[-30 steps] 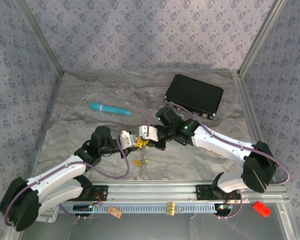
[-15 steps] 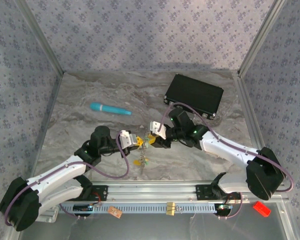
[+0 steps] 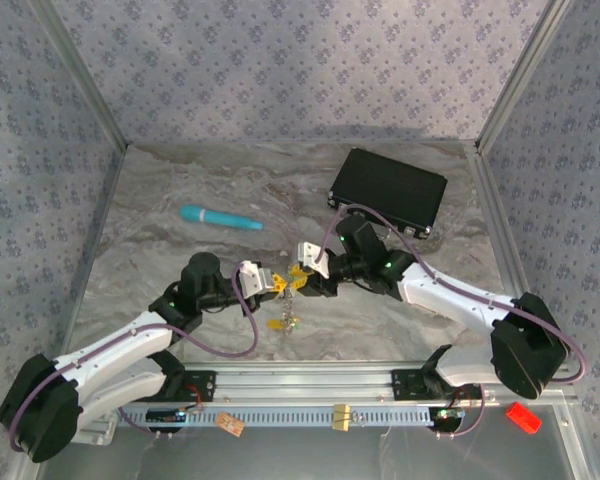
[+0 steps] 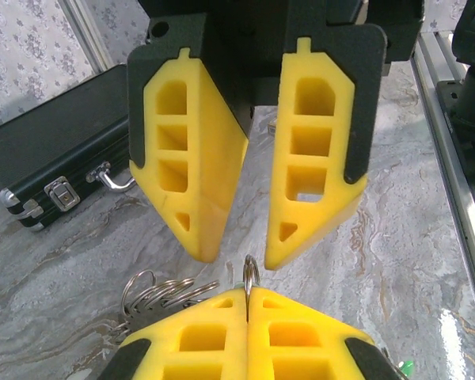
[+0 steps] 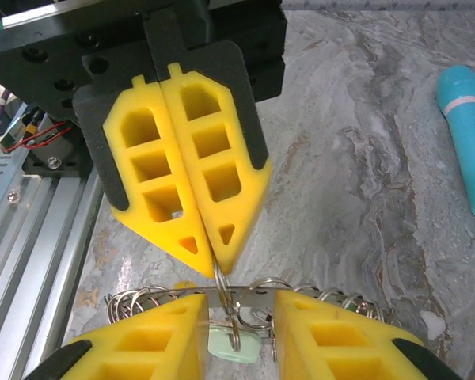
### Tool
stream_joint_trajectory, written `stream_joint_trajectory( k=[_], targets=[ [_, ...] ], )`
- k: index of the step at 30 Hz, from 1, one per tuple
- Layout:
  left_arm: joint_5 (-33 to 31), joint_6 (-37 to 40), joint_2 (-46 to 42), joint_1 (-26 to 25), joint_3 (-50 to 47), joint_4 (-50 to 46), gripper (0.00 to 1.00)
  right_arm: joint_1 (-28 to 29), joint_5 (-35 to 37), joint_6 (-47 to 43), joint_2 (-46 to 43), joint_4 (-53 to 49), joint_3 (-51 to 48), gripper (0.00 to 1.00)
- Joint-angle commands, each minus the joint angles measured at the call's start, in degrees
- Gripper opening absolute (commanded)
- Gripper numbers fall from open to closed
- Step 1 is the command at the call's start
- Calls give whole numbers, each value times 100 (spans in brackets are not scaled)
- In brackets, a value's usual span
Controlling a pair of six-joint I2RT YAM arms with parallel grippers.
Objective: Put the keys on the keyring
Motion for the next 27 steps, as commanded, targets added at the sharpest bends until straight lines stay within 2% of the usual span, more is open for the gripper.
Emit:
stream_joint_trajectory(
  k=[1,5,8,13,14,16,18,19,27],
  targets=[
    [40,-98,-61,-14,-36,386,0,47,-210,39,93,60,-1,29],
    [51,-107,-69,-11,-50,413,0,66,-186,31,159,27,29,27],
    [56,-100,-77,-8,-47,408,0,72,-96,26,183,24,35,21],
    [49,-89,-87,-11,-50,383,0,80,57,-53,167,-178,170,1],
    [46,-81,-80,-6,-42,365,0,88,80,-102,161,-269,209,0],
    [20,-29,-79,-7,6,229,3,140,190,-246,151,-500,326,0],
    [-36,37,-70,-11,65,80,17,186,307,-406,148,-746,451,0],
    [-50,82,-72,-17,92,0,21,226,387,-519,144,-915,537,0],
    [16,222,-2,-15,229,-275,16,514,799,-1173,368,-1915,1173,0]
  ],
)
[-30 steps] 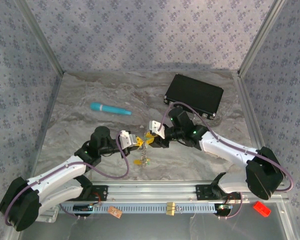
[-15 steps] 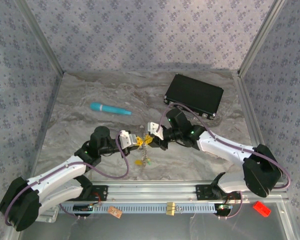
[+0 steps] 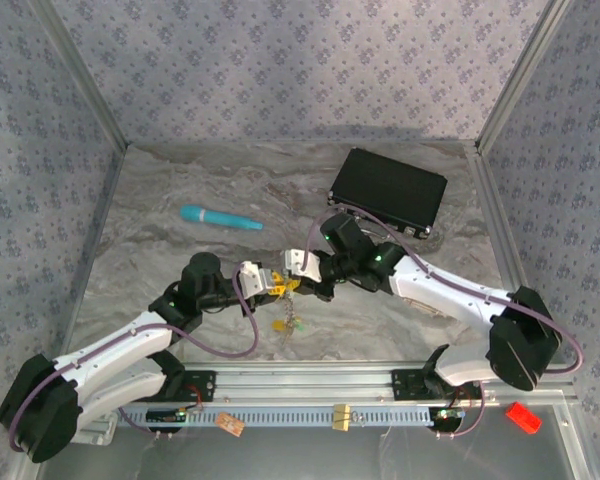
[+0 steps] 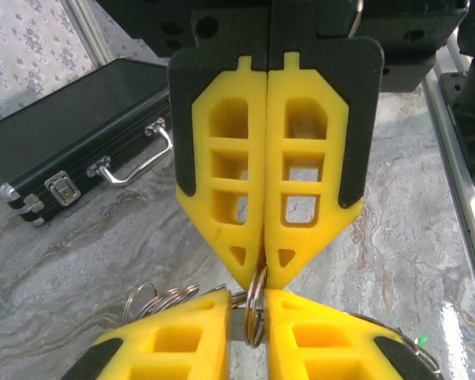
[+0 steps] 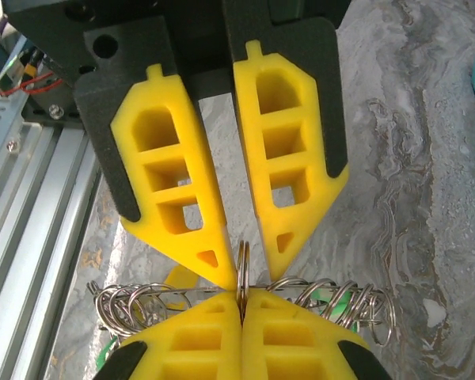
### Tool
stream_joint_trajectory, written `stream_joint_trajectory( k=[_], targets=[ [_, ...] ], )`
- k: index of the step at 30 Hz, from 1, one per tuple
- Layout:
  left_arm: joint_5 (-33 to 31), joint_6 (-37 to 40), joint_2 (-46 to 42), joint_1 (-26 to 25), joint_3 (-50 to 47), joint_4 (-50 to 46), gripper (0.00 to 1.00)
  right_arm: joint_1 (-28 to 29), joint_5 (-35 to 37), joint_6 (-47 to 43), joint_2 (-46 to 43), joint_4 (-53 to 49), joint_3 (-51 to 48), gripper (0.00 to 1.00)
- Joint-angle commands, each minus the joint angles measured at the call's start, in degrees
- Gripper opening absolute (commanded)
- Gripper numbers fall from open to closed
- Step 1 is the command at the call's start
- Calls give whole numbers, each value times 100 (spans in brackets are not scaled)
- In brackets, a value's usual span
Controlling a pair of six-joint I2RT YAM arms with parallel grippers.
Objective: Put the keys on the keyring
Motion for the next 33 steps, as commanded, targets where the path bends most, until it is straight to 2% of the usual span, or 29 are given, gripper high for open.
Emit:
stream_joint_trajectory(
  k=[1,7,11,17,24,29,33],
  targets=[
    [79,119,1,-17,213,-106,14,123,144,-396,83,-518,369,0],
    [116,164,-25,-14,223,-141,0,225,261,-476,122,-690,540,0],
    [113,109,-105,-16,138,-9,0,-41,-90,-43,-154,-152,132,20],
    [166,1,-174,-15,-21,293,0,-152,-143,173,-279,-3,-147,24],
    [200,1,-180,-10,0,294,0,-147,-83,147,-225,-7,-117,20],
    [208,1,-187,-16,0,301,0,-153,-28,148,-191,-38,-108,5],
    [266,-34,-167,-19,-6,397,0,-147,0,175,-108,-56,-118,0]
  ],
)
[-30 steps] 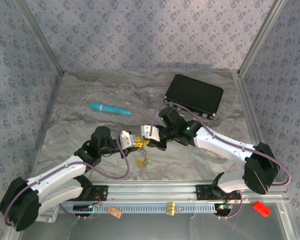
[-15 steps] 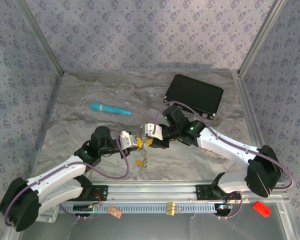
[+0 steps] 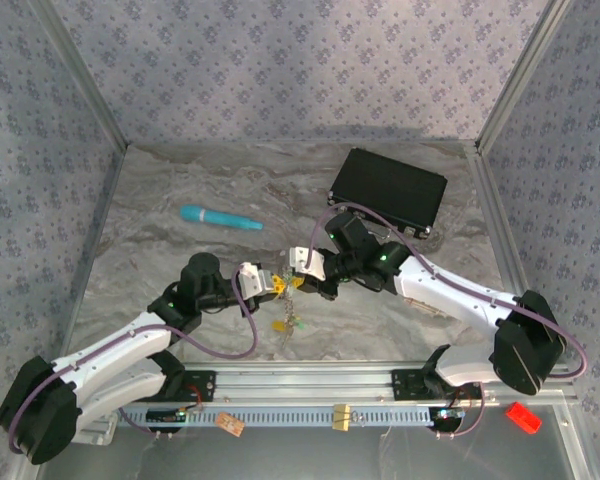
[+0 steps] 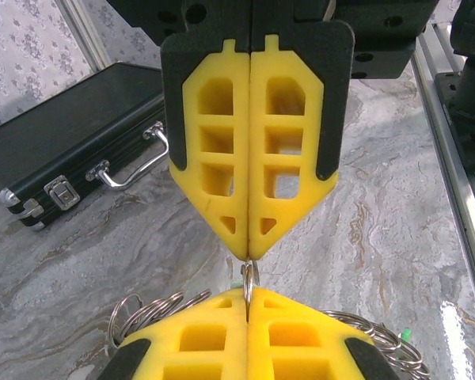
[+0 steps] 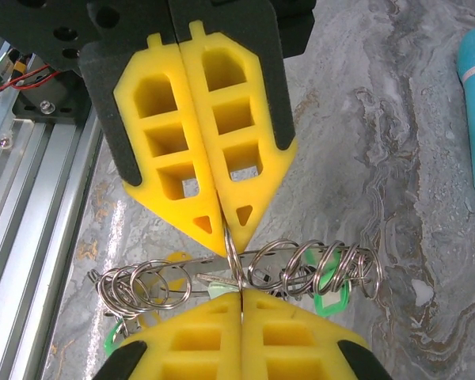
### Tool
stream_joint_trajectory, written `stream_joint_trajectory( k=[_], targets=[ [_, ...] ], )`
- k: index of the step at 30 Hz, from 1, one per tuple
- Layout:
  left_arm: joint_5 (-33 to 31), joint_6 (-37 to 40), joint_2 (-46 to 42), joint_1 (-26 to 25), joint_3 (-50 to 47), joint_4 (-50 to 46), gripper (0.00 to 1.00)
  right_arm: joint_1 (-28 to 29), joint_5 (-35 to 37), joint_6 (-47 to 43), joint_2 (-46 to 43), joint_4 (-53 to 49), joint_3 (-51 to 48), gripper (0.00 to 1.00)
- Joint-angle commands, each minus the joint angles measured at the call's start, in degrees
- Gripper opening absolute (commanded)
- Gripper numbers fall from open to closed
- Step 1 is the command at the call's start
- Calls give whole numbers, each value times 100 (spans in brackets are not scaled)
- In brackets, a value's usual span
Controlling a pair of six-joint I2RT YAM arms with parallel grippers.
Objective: Put the keys on the keyring
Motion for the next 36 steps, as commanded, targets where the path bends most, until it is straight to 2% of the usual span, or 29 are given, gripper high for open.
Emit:
stream_joint_trajectory(
  k=[1,9,16,19,28,33,34,36],
  targets=[
    [229,-93,-83,-15,4,427,0,10,-9,81,101,-8,-13,0],
    [307,-182,-84,-14,-25,697,0,2,-125,163,221,102,-20,0],
    [203,-256,-49,-16,-91,790,0,-146,-424,340,-178,515,-297,21],
    [210,-304,-48,-19,-119,844,0,-138,-553,406,-207,604,-310,23],
    [220,-339,-43,-13,-125,882,0,-73,-519,479,-72,778,-265,23],
    [211,-330,-66,-12,-118,856,0,-60,-534,473,-30,771,-221,9],
    [207,-321,-74,-13,-116,838,0,-60,-546,468,-31,750,-216,8],
    [202,-298,-89,-16,-115,814,0,-78,-542,481,-93,749,-265,17]
  ],
)
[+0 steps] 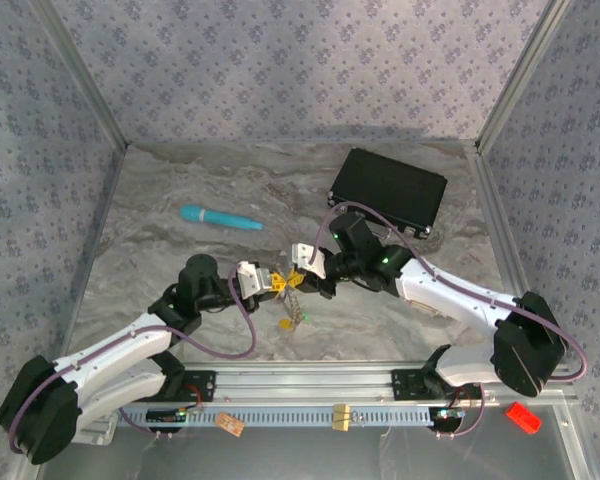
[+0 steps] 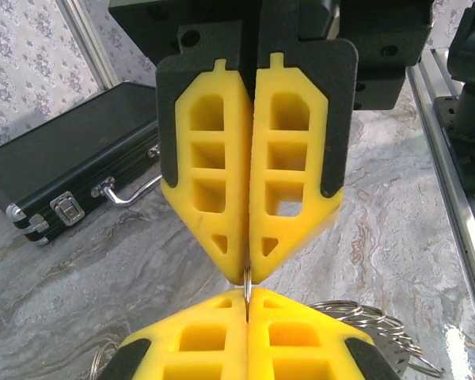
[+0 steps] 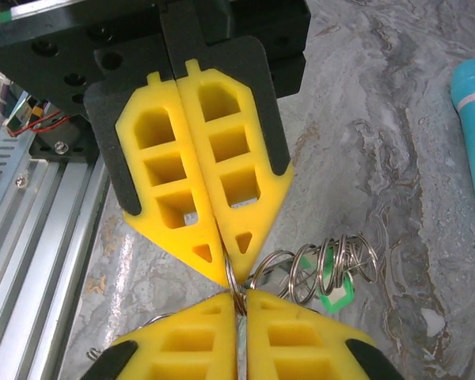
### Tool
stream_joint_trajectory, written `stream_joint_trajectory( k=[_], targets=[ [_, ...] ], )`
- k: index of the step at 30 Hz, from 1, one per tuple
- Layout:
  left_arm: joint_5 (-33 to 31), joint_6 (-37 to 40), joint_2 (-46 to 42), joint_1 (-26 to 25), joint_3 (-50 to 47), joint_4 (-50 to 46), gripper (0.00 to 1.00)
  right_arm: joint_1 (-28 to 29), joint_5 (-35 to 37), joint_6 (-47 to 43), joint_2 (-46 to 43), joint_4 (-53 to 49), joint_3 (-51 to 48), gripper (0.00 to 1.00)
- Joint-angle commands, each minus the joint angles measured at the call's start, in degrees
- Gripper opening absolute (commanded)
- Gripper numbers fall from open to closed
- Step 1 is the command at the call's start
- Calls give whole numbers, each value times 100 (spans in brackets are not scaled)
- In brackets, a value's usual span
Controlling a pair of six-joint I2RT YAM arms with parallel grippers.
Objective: Put the keys on the keyring
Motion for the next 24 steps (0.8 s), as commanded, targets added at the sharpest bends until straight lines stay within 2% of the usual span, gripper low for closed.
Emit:
stream_joint_trajectory(
  k=[1,5,12,17,24],
  targets=[
    [131,-25,-100,-12,8,331,0,-24,-88,119,-82,114,-62,24],
    [144,-15,-135,-4,-4,333,0,-142,-68,343,-426,481,-462,33],
    [214,-229,-105,-1,-135,859,0,0,530,663,-414,1027,-981,34],
    [239,-344,-3,12,-169,1104,0,279,731,734,-154,1355,-1006,36],
    [244,-376,11,13,-170,1148,0,354,1149,753,49,1585,-1033,37]
  ],
)
